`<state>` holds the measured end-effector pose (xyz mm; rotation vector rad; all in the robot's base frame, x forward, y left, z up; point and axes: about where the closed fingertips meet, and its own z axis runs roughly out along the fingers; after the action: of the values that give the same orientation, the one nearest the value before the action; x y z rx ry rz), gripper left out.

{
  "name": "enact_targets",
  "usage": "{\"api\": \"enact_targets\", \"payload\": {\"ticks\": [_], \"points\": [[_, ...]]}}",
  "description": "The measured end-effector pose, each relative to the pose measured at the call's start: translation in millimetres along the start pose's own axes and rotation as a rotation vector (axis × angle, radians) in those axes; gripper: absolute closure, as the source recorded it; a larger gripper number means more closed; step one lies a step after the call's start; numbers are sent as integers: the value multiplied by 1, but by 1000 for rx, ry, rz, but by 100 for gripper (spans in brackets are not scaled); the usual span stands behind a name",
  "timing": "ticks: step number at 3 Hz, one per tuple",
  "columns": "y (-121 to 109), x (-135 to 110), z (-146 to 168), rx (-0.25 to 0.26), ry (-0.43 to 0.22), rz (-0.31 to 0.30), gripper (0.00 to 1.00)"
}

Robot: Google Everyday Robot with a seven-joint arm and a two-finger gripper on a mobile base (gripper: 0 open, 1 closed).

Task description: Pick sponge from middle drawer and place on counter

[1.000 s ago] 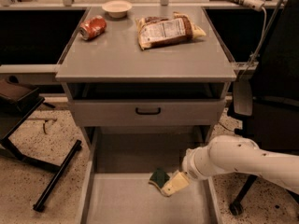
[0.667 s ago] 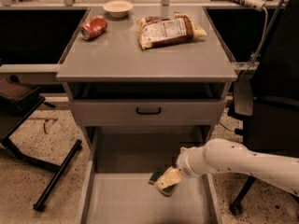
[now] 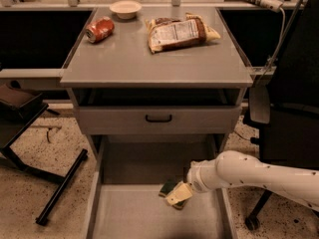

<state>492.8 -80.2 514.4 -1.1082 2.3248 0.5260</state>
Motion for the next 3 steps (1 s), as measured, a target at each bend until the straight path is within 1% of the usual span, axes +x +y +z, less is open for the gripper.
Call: {"api": "enact_targets", "payload": {"ticks": [1,2,3], "points": [[-3,3,27,-30,-26,3,0],[-2,5,65,-62,-58,-8,0],[11,22,108,-105,-96,-5,0]]}}
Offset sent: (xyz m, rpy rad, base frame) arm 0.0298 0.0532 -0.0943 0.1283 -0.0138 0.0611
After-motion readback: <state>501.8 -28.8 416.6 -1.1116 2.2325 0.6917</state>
